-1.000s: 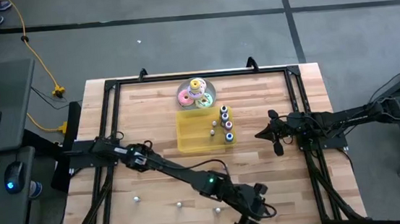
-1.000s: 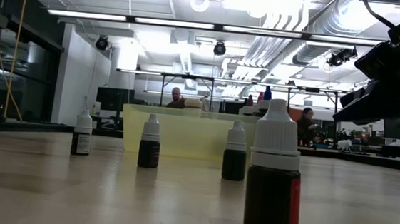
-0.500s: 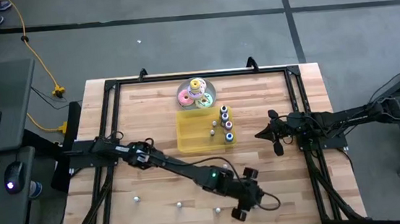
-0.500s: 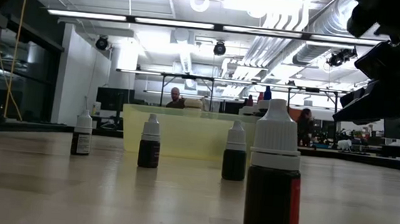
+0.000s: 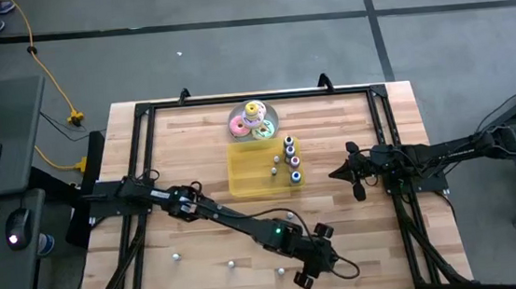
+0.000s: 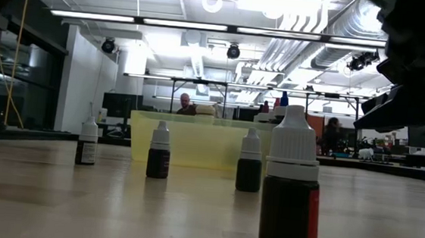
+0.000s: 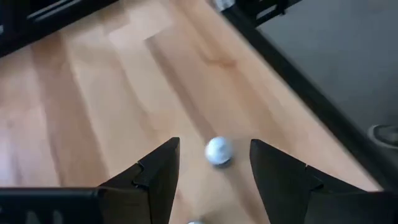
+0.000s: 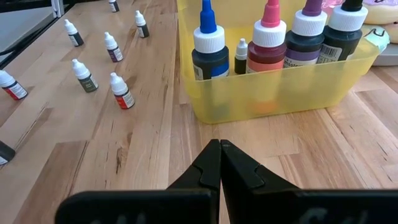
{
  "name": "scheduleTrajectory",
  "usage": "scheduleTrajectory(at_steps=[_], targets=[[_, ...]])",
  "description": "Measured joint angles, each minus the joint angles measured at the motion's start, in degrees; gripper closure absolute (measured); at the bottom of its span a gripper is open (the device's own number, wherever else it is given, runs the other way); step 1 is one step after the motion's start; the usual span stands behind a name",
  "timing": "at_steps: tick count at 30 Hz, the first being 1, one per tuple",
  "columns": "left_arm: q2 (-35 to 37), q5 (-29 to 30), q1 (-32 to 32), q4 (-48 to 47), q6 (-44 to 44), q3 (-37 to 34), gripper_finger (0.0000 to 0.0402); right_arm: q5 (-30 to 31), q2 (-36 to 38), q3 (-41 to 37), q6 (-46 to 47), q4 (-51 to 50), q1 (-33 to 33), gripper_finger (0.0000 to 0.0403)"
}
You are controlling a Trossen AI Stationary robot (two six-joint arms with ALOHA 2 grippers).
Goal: Pick & Place food coloring
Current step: Put the small blue food coloring bottle into the yellow container
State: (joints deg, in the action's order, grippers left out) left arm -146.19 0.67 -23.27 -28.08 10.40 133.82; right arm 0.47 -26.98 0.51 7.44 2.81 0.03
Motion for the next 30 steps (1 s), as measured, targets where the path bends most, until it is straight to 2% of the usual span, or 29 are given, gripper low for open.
scheduleTrajectory(at_steps=[4,8,13,30], targets=[[0.0,-0.6,0.0,0.0,0.0,0.0,0.0211,0.0,0.0,0.0,0.0,0.0,0.0,0.0402],[-0.9,-3.6,0.0,2.7,0.1,0.1,0.0211,0.0,0.0,0.0,0.0,0.0,0.0,0.0402],[-2.0,-2.8,0.0,4.4,3.1,0.1,0.0211,0.0,0.0,0.0,0.0,0.0,0.0,0.0402],[-4.4,-4.7,1.0,5.1,2.7,0.0,0.0211,0.0,0.0,0.0,0.0,0.0,0.0,0.0402]])
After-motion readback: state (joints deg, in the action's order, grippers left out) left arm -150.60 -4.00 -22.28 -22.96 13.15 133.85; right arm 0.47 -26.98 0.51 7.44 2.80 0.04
